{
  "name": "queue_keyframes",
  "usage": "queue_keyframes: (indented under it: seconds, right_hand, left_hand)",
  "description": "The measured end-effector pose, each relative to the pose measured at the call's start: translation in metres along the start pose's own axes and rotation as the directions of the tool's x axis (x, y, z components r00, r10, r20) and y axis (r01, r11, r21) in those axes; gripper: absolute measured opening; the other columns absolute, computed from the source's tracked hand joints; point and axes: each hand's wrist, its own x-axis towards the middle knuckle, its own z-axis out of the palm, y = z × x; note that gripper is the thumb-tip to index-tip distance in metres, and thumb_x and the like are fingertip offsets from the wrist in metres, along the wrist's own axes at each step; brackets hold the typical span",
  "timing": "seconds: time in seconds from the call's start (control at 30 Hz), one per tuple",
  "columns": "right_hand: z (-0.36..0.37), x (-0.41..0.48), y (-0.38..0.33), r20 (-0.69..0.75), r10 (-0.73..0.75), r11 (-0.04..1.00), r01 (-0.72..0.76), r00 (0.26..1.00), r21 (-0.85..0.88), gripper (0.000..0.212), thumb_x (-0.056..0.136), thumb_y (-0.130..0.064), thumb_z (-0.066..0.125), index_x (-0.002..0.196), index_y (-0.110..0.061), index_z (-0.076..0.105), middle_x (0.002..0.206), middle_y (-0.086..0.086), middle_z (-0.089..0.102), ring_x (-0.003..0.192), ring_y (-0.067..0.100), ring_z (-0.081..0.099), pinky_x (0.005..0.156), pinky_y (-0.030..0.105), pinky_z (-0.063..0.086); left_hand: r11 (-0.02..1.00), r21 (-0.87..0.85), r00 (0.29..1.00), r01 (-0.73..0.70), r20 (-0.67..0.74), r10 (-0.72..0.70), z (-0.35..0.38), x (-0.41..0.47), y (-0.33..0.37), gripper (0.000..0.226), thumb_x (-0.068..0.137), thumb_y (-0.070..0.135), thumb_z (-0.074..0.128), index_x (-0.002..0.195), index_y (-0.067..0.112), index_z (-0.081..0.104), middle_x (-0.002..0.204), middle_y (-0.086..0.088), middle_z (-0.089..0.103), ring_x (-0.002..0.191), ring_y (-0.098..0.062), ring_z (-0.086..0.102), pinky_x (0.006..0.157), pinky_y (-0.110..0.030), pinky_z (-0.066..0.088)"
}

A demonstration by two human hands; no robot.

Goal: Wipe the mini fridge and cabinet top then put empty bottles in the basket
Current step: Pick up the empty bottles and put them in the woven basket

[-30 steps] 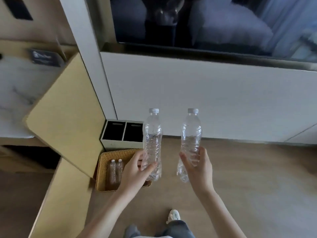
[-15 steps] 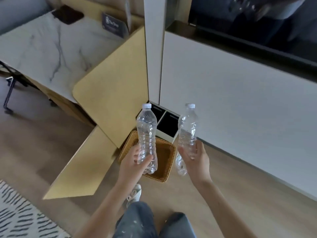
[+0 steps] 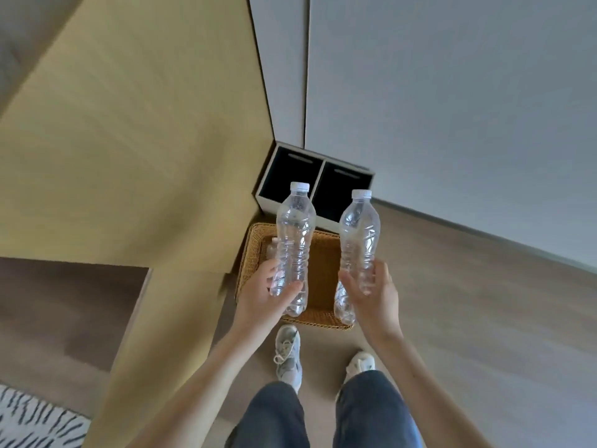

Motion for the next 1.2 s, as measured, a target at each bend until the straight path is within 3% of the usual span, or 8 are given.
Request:
queue_keyframes:
  seconds: [0.23,0.37,0.5,0.63,0.77,0.87,1.0,1.2]
  right_hand:
    - [0.101,0.101,0.150,0.034,0.091,0.989,-0.087,0.995,-0.119,0.035,0.085,-0.059,0.065,0.099,-0.040,0.039,0.093,-0.012,0.055,0.083,0.006,0.055,0.064,0.027,0.046]
    - [0.155,0.155,0.247,0.069,0.119,0.978,-0.104,0.991,-0.181,0.038,0.087,-0.058,0.063,0.110,-0.038,0.041,0.097,-0.016,0.055,0.084,0.002,0.057,0.064,0.021,0.044]
    - [0.199,0.191,0.336,0.148,0.146,0.953,-0.098,0.978,-0.288,0.055,0.088,-0.058,0.063,0.129,-0.026,0.044,0.105,-0.009,0.057,0.084,0.005,0.058,0.063,0.016,0.042]
    - [0.232,0.221,0.402,0.201,0.212,0.939,-0.142,0.957,-0.315,0.068,0.089,-0.057,0.063,0.141,-0.020,0.039,0.115,-0.008,0.055,0.103,0.014,0.059,0.085,0.028,0.050]
    - [0.261,0.246,0.439,0.160,0.262,0.936,-0.211,0.952,-0.281,0.063,0.091,-0.051,0.064,0.138,-0.015,0.043,0.117,0.002,0.061,0.103,0.018,0.062,0.088,0.032,0.052]
    - [0.274,0.257,0.453,0.117,0.290,0.900,-0.229,0.950,-0.372,0.063,0.092,-0.051,0.062,0.138,-0.010,0.045,0.131,0.010,0.048,0.112,0.024,0.057,0.101,0.034,0.046]
    - [0.281,0.264,0.460,0.109,0.300,0.897,-0.242,0.948,-0.369,0.061,0.093,-0.049,0.061,0.139,-0.011,0.045,0.138,0.009,0.042,0.121,0.025,0.054,0.110,0.036,0.040]
    - [0.290,0.268,0.463,0.126,0.349,0.917,-0.310,0.929,-0.251,0.060,0.092,-0.038,0.068,0.138,-0.009,0.044,0.131,0.010,0.050,0.114,0.025,0.058,0.104,0.039,0.049]
  left_hand:
    - [0.993,0.039,0.993,0.107,0.040,-0.109,0.085,0.147,-0.135,0.069,0.083,0.051,0.072,0.143,0.029,0.045,0.138,0.009,0.054,0.123,-0.010,0.052,0.105,-0.038,0.046]
    - [0.983,0.053,0.982,0.178,0.046,-0.181,0.146,0.219,-0.233,0.071,0.083,0.052,0.071,0.143,0.025,0.045,0.141,0.002,0.053,0.123,-0.012,0.052,0.099,-0.029,0.044]
    - [0.970,0.089,0.973,0.225,0.042,-0.229,0.199,0.266,-0.321,0.075,0.082,0.055,0.071,0.145,0.025,0.044,0.144,0.001,0.052,0.127,-0.017,0.052,0.103,-0.032,0.044]
    - [0.959,0.116,0.965,0.257,0.016,-0.260,0.235,0.298,-0.383,0.075,0.081,0.056,0.071,0.144,0.026,0.044,0.140,0.000,0.055,0.120,-0.016,0.056,0.094,-0.029,0.048]
    - [0.936,0.307,0.985,0.170,-0.054,-0.161,0.257,0.321,-0.413,0.071,0.082,0.060,0.067,0.140,0.023,0.048,0.126,0.003,0.065,0.102,-0.014,0.065,0.076,-0.025,0.049]
    - [0.883,0.452,0.991,0.124,-0.101,-0.087,0.266,0.331,-0.421,0.077,0.083,0.062,0.064,0.143,0.017,0.046,0.126,0.000,0.067,0.107,-0.020,0.066,0.084,-0.037,0.056]
    - [0.841,0.525,0.991,0.128,-0.109,-0.082,0.274,0.335,-0.423,0.078,0.087,0.062,0.059,0.147,0.015,0.041,0.123,-0.005,0.069,0.104,-0.023,0.068,0.082,-0.036,0.057]
    - [0.831,0.539,0.991,0.136,-0.076,-0.113,0.286,0.336,-0.426,0.078,0.090,0.058,0.059,0.147,0.012,0.036,0.121,-0.009,0.067,0.098,-0.024,0.069,0.077,-0.035,0.057]
